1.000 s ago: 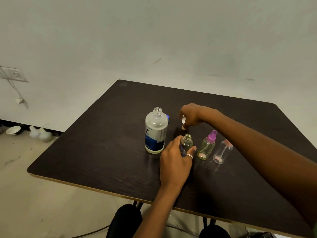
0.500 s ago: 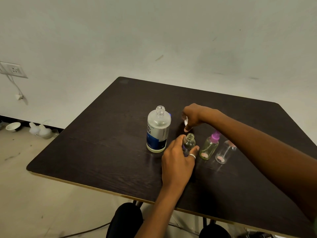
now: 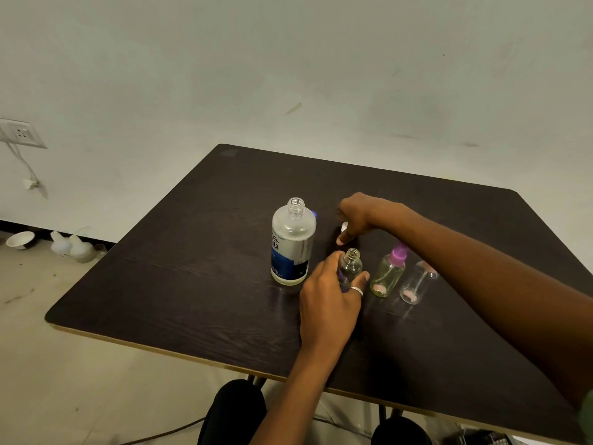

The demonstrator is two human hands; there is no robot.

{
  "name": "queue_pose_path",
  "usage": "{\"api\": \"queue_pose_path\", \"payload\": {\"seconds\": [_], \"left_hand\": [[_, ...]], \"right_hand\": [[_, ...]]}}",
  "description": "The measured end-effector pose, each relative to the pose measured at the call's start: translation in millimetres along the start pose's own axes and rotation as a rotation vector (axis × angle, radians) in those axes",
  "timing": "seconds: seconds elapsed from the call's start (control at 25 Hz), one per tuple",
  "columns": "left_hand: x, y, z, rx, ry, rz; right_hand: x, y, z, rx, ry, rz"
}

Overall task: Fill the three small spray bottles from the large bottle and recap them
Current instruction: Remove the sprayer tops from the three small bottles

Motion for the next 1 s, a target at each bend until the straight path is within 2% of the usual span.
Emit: {"api": "queue_pose_path", "payload": {"seconds": [0.24,0.48,1.0], "left_hand": [[-1,-1,-1,-0.002,-0.005,-0.001],[-1,0,0,0.0,-0.001,0.008],[2,3,-2,-0.016,-0.077,0.106]], "right_hand": [[5,5,4,-0.003,0.016,-0.029],[19,16,23,0.028,0.128,-0.016],[108,20,76,-0.041,0.32,0.063]]}}
Point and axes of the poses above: each hand's wrist, its own x-axis away from the middle knuckle, its own z-axis out of the back of the hand, y = z × x, the point moved 6 cm from there along -x, towards the middle knuckle, and after that the axes turned 2 degrees about -x, right-handed, at the moved point
